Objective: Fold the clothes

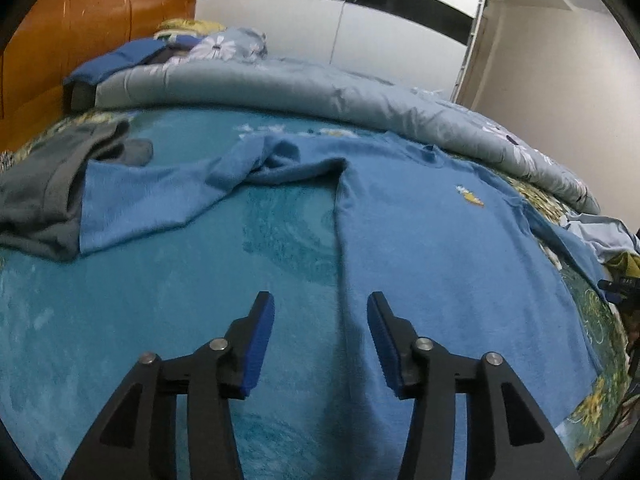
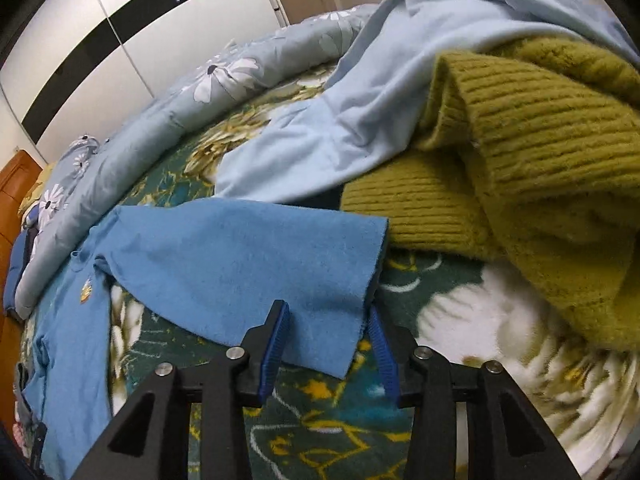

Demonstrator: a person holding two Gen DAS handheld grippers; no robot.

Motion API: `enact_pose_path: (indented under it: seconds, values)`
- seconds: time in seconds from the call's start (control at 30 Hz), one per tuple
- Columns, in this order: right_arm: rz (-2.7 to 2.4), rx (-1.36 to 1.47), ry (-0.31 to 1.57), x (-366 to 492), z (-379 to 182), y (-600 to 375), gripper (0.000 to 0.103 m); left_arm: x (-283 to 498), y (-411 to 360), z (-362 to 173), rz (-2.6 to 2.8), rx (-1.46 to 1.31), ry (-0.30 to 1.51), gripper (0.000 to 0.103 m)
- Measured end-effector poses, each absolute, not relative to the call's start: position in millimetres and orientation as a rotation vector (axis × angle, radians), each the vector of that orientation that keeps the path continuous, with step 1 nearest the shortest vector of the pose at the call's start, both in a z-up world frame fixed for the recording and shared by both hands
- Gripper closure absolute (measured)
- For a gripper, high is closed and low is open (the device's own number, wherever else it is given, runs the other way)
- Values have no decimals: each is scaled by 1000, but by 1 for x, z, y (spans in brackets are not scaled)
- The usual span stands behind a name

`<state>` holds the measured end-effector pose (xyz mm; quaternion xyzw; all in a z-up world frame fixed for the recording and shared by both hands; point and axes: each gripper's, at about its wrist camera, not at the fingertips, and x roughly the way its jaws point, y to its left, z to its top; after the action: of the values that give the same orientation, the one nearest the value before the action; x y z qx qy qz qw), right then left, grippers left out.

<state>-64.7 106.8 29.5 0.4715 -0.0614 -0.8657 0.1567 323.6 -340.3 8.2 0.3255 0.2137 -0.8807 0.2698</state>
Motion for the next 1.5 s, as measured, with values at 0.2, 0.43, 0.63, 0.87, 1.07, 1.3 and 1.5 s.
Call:
enact_pose_path:
  seconds: [0.2,0.43,0.63,0.87,1.07,1.3,1.5]
  values:
    - [-2462,1300,-163,-65,38,96,99,327,-337,5,-2353,898,583,53]
    - [-2607,1216,-26,-87,73,99,99,331,-342,-1,-2327,920,596,53]
    - [-2588,1235,14,-91,63,91,95,337,-343,-1,-2328,935,618,53]
    - [-2618,1108,40,-56,86,101,57,346,-334,-2,-2363,954,659,53]
    - [-2219,1083,155,48,70,41,55,345,-320,-4,-2391,976,651,53]
    - [-1998,1155,245,115,26,-9,56,349,-300,-5,-2440,1033,646,53]
    - [-1996,1264,30,118,11,10,58,354,-295,-8,-2440,1034,669,53]
